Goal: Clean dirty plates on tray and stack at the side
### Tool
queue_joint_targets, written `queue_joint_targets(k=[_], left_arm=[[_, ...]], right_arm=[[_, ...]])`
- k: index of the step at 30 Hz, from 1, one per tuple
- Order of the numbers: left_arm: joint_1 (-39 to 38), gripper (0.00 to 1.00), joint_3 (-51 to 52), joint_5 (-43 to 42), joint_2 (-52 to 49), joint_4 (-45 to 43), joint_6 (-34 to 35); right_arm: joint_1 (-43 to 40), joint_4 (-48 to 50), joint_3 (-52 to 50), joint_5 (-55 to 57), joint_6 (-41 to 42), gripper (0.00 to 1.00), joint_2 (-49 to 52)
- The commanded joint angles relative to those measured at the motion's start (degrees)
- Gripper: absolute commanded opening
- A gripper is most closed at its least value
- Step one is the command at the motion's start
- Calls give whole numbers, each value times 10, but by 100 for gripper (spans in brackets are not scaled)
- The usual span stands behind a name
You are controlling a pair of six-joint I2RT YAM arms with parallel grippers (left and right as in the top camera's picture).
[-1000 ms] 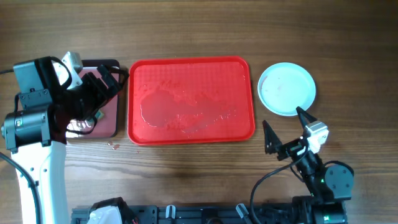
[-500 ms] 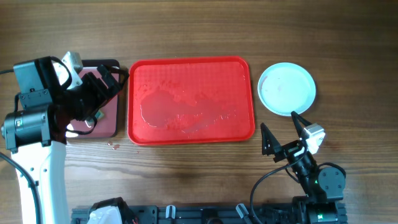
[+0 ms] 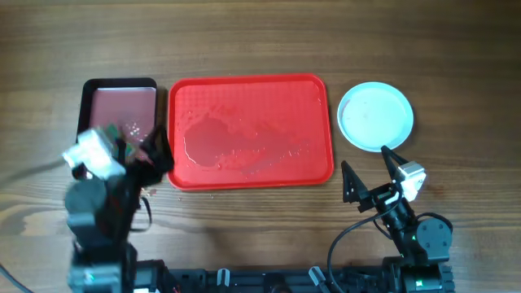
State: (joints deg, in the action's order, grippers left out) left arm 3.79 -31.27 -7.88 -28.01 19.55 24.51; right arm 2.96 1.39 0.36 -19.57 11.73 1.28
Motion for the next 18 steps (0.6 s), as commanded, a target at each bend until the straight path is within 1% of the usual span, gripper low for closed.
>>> queue_joint_targets(k=[1,2,3,4,5,7,11,12,18], left_arm=[[-5,100,160,19,112,-99,-18],[-11,100,199,21,143,-139,-19],[-14,100,223,25,167,-156,-23],[-15,100,240,24,190,-161,-43],[-16,100,247,22,203,-161,-60],[-21,100,261,20,239,-150,-141],[-21,100,274,20,275,-99,-213],[-21,100,281,24,278,-87,-213],[-20,100,281,22,278,-88,-209]], right_arm=[[2,3,-1,3,4,100,-3],[2,3,-1,2,4,100,-3],[2,3,-1,2,4,100,-3],[2,3,-1,2,4,100,-3],[2,3,-1,2,4,100,-3],[2,3,-1,2,4,100,-3],[2,3,-1,2,4,100,-3],[2,3,-1,2,4,100,-3],[2,3,-1,2,4,100,-3]])
